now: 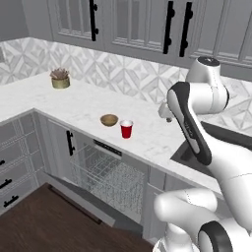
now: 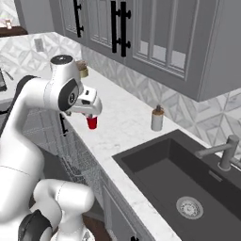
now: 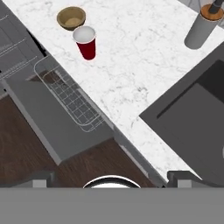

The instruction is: Pick up the cup and bowl from the counter, place them in the dishwasher, and close the dishwasher door.

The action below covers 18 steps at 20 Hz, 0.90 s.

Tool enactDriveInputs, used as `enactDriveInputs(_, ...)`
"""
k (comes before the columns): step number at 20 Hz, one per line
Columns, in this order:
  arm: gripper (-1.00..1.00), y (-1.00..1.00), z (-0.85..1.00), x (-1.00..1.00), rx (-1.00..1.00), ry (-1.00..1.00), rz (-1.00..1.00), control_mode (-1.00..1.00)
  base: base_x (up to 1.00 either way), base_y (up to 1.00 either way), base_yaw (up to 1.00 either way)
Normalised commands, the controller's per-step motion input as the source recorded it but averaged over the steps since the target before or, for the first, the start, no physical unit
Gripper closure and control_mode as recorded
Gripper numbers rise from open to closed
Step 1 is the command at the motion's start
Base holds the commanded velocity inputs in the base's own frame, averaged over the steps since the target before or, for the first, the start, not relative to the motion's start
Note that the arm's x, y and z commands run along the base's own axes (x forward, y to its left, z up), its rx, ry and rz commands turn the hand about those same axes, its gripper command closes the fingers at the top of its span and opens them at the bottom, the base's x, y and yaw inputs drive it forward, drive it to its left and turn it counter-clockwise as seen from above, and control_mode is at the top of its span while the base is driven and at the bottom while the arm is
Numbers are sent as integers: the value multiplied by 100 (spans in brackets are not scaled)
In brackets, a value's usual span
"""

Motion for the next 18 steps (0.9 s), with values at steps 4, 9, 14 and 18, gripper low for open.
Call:
enactDriveInputs(4,-100,0,0,0,0,0,0,100,24,2,16)
enactDriveInputs(9,-100,0,0,0,0,0,0,100,23,13,23)
enactDriveInputs(14,-100,0,0,0,0,0,0,100,29,0,29)
enactDriveInputs(18,-100,0,0,0,0,0,0,100,11,0,25)
